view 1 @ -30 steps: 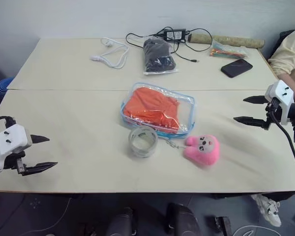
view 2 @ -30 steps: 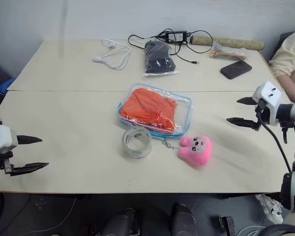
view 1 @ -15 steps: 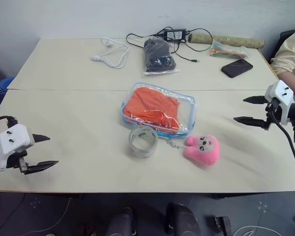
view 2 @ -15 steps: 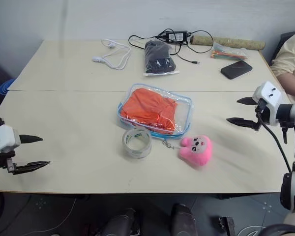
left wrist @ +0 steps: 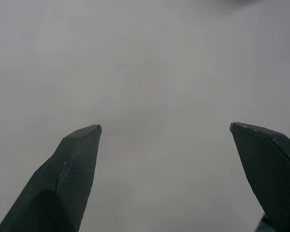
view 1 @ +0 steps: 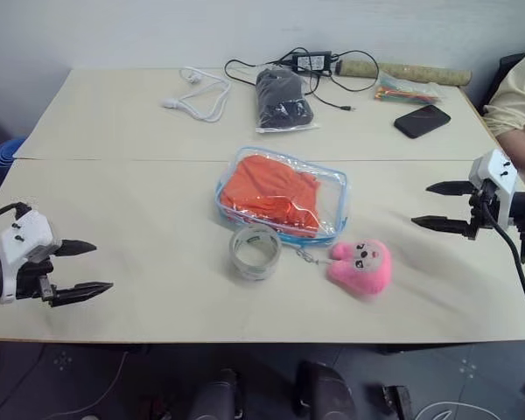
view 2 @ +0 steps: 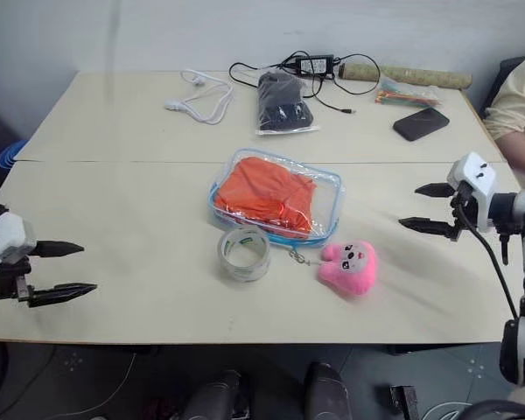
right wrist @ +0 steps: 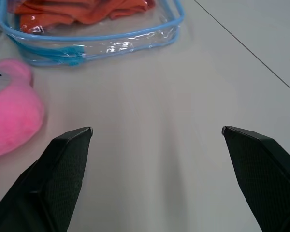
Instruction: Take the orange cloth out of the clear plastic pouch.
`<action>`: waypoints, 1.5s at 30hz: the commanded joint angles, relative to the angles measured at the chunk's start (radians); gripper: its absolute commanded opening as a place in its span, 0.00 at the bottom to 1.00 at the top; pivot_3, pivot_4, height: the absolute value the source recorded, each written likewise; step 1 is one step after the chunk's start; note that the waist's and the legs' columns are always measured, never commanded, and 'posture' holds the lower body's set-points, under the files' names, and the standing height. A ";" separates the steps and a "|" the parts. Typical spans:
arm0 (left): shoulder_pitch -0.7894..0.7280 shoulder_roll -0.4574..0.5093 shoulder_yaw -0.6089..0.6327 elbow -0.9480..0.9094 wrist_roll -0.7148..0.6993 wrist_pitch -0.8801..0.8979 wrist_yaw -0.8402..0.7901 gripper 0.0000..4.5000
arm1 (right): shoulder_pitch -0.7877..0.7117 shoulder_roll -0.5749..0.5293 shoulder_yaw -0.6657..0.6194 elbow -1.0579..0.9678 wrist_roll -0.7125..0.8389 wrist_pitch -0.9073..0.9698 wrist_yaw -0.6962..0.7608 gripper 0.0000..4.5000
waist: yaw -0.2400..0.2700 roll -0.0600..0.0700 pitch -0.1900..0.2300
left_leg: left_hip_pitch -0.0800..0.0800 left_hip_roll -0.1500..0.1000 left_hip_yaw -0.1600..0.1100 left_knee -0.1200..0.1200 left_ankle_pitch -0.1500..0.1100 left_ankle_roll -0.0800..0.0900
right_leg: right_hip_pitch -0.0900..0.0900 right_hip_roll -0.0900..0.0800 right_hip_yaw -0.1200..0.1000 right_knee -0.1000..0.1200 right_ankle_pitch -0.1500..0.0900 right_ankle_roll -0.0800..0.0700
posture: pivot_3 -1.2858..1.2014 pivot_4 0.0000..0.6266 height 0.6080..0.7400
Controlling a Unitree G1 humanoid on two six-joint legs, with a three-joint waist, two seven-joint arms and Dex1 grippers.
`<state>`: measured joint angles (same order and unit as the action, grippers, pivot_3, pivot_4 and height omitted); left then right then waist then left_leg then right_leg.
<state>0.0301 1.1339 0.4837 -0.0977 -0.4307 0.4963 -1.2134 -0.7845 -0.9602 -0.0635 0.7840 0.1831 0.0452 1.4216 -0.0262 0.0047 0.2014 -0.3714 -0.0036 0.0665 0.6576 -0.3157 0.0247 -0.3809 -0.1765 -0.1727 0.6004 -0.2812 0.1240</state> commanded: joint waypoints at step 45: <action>-1.071 -0.488 -0.997 -0.015 0.157 0.785 0.354 0.04 | 0.304 0.019 -0.107 -1.029 0.409 0.311 -0.127 1.00 | 0.052 -0.005 0.001 | -0.018 0.000 0.000 0.023 -0.003 0.000 | -0.013 0.009 0.010 0.010 0.001 0.001 | 0.52 0.24 1.00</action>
<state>-1.0363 0.6294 -0.5650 -0.0584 -0.2617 1.2545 -0.8652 -0.4645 -0.9440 -0.1602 -0.2379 0.5899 0.3757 1.2952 0.0260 -0.0004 0.2023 -0.3891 -0.0032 0.0666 0.6805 -0.3191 0.0249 -0.3940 -0.1680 -0.1623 0.6106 -0.2806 0.1247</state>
